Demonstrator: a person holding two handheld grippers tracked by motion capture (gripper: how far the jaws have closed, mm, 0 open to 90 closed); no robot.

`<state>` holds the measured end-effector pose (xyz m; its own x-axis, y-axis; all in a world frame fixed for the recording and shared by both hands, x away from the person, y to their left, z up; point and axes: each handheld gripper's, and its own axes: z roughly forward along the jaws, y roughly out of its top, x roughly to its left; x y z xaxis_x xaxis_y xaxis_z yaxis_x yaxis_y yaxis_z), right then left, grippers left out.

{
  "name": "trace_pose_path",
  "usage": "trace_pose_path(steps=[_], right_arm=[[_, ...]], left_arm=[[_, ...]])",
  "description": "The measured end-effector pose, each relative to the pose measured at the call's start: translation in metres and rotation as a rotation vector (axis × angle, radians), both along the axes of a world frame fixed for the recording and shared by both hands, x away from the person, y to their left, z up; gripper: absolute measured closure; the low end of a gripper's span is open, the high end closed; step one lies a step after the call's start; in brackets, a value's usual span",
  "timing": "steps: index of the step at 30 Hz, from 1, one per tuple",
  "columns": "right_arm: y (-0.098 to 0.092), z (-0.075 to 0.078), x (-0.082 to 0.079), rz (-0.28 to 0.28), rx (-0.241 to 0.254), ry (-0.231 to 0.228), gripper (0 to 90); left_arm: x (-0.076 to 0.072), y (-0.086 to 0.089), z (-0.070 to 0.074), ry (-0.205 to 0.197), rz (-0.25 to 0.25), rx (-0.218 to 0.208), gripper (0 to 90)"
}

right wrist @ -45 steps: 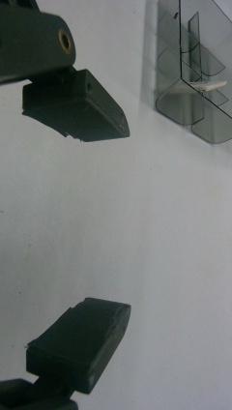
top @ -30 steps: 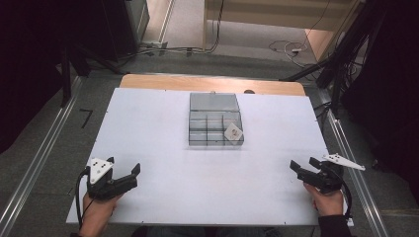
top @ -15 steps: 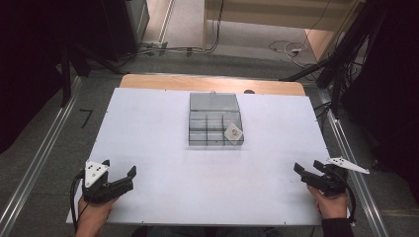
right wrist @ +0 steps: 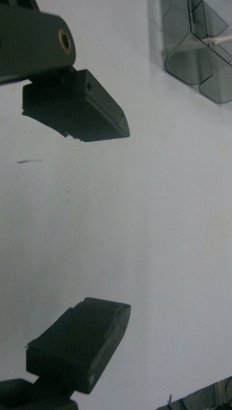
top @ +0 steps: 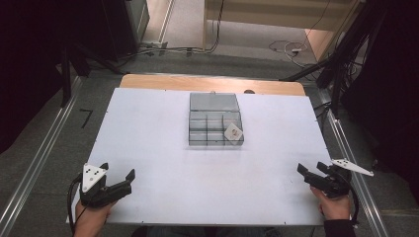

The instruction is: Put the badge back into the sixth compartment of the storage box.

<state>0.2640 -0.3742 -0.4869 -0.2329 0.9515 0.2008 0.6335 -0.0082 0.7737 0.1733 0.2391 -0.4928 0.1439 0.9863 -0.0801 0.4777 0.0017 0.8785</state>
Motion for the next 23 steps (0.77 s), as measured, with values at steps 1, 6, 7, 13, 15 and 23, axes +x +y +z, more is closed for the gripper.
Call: trace_pose_path(steps=[1,6,7,13,15,23], right_arm=[[0.0,0.0,0.0,0.002,0.0,0.0,14.3],[0.0,-0.001,0.0,0.004,-0.003,0.001,14.3],[-0.001,-0.001,0.0,0.004,-0.003,0.001,14.3],[-0.001,-0.001,0.0,0.004,-0.004,0.001,14.3],[0.0,-0.001,0.0,0.004,-0.005,0.001,14.3],[0.016,0.004,0.006,0.063,-0.011,0.013,15.0]], left_arm=[[0.0,0.0,0.0,0.0,0.002,0.001,11.7],[-0.003,0.001,0.0,-0.001,0.0,0.001,11.7],[-0.003,0.001,0.0,-0.001,-0.001,0.002,11.7],[-0.007,0.001,0.001,-0.001,-0.003,-0.002,11.7],[-0.009,0.001,0.0,0.001,-0.005,-0.001,11.7],[-0.009,0.001,-0.002,0.013,-0.016,0.005,11.7]])
